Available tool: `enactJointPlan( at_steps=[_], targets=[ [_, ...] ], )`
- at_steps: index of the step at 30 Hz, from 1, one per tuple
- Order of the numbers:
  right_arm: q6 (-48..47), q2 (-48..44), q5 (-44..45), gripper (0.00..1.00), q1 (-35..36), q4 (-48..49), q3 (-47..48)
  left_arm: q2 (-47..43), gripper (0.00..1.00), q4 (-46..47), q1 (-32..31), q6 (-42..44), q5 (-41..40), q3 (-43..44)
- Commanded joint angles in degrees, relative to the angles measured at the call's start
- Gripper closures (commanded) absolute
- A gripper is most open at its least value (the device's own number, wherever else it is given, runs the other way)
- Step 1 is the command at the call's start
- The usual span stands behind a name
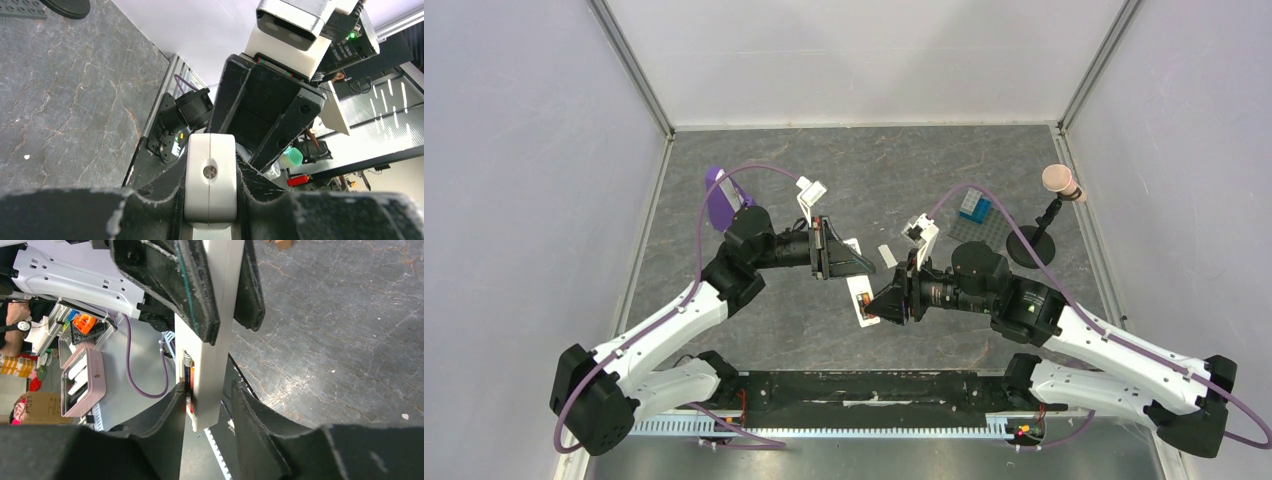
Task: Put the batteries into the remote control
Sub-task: Load the battery into the remote control.
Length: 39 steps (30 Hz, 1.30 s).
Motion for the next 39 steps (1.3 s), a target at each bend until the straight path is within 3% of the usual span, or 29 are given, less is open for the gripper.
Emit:
enactJointPlan(
  at_steps=[1, 5, 13, 16, 22, 27, 28, 31, 33, 39],
  targets=[
    [-1.1, 0.3, 3.0, 0.50, -0.4, 0.1, -0.4, -0.4, 0.98, 3.7, -0.4, -1.1, 1.1, 1.0],
    [-0.7, -0.8, 3.7, 0.32, -0.5, 0.4, -0.2, -0.6, 0.98, 1.0, -0.2, 0.7, -0.7, 0.9],
    [0.1, 0.7, 2.1, 0.32, -0.5, 3.1, -1.9, -0.6, 0.98, 1.6, -0.1, -0.1, -0.3, 0.9],
    [0.4, 1.8, 1.6, 0.38, -0.5, 4.0, -2.4, -0.8, 0.98, 2.3, -0.1, -0.6, -0.1, 0.7],
    [1.0, 2.1, 1.8, 0.77, -0.6, 4.7, -3.7, -1.5, 0.98, 3.7, -0.1, -1.6, 0.6, -0.1],
    [1.3, 2.2, 1.7, 0.82, -0.5, 5.1, -3.4, -1.6, 0.98, 4.4, -0.1, -2.0, 0.9, -0.3],
    [1.5, 2.3, 1.6, 0.80, -0.6, 5.2, -3.3, -1.6, 0.98, 4.4, -0.1, -2.0, 0.9, -0.4],
    [1.8, 2.5, 1.8, 0.48, -0.5, 5.3, -2.6, -1.8, 0.98, 2.8, 0.1, -1.3, -0.3, -0.6],
    [2.1, 1.9, 2.5, 0.34, -0.6, 5.2, -2.2, -2.3, 0.98, 0.8, 0.7, -0.3, -1.7, -0.8],
    [2.8, -0.4, 4.8, 0.26, -1.5, 4.9, -2.0, -4.8, 0.98, -5.1, 3.2, 2.2, -8.9, -3.1]
  ],
)
